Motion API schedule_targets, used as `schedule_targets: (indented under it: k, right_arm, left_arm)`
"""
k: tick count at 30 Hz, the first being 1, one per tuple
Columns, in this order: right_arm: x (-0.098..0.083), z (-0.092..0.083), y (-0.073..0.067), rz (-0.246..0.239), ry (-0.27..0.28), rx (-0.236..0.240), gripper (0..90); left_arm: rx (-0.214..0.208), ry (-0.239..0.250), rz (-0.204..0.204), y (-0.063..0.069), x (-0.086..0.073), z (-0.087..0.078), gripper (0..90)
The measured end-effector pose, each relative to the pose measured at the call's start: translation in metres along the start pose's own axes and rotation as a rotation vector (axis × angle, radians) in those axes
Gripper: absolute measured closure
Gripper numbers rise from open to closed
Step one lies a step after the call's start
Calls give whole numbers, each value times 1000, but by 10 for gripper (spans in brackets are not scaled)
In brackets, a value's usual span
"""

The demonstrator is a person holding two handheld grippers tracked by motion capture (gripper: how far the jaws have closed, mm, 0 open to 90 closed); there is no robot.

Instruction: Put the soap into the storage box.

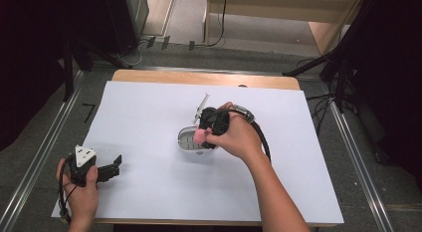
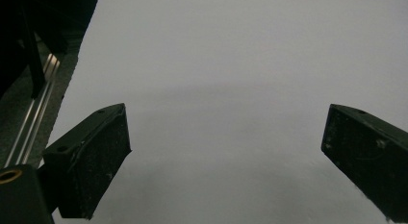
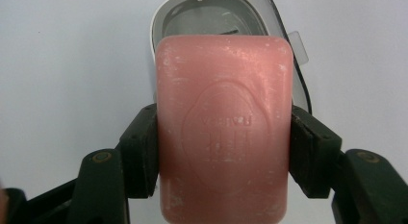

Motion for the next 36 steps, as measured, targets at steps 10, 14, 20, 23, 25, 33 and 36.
schedule_targets:
  k: [10,14,20,23,25,33,36]
  right_arm:
    - [12,8,5,-70,-6,9,385]
    - [18,12,5,-110,4,22,386]
    - [19,22,7,-143,-31,25,385]
    - [21,22,9,-153,-27,19,385]
    - [24,22,11,-176,-19,9,385]
    - [26,27,10,-202,-43,13,385]
    - [27,30,10,-207,-49,14,384]
  left_arm:
    - [-3,-8,3,1,0,1,33]
    - [-6,-10,6,1,0,2,33]
    - [-9,-13,5,1,0,2,33]
    - [-10,-18,6,1,0,2,33]
    - [-10,-17,5,1,0,2,33]
    - [-12,-21,4,0,0,2,33]
    - [-11,-20,-1,0,0,2,33]
Point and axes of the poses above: each handheld gripper's, and its own axes: z roughly forward along the jaws, x roughly out of its top, y roughly to its right, the point moved 7 cm from there along z, roughly forward along the jaws, and after that the axes turned 7 degrees about -y, right-handed, at the moved point
